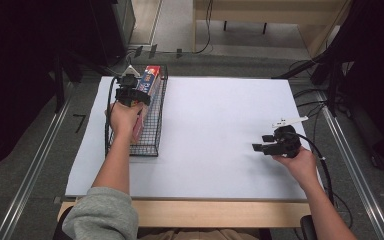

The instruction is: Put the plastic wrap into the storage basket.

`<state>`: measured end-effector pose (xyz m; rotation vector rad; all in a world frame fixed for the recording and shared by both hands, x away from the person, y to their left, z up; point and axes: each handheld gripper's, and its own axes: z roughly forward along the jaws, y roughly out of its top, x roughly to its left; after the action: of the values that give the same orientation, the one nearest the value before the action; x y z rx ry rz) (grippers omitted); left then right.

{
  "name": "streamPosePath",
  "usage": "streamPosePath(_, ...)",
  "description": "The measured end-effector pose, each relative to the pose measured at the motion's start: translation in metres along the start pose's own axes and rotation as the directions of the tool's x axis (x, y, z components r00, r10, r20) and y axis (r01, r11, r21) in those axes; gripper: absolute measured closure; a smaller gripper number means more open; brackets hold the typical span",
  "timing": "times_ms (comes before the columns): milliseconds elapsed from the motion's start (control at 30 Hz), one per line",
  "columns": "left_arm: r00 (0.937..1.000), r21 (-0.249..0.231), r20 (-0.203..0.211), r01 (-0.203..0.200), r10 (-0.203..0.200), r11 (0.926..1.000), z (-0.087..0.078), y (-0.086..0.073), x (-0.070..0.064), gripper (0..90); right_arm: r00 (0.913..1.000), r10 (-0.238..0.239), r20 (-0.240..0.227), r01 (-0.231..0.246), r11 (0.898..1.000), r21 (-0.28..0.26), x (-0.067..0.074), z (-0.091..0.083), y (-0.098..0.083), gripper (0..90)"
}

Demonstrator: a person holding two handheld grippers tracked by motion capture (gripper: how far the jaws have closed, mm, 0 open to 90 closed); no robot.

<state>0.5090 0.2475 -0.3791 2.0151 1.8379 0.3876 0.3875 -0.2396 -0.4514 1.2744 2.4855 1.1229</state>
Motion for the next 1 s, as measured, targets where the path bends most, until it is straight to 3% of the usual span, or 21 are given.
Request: streamPosePath(1000,0.9994,0.034,-0.031,-0.015,0.016,0.9993,0.02,-0.007,-0.008,40.3,1.0,-0.001,-0.001,0.001,1.0,0.001,0.0,0.0,0.0,39.2)
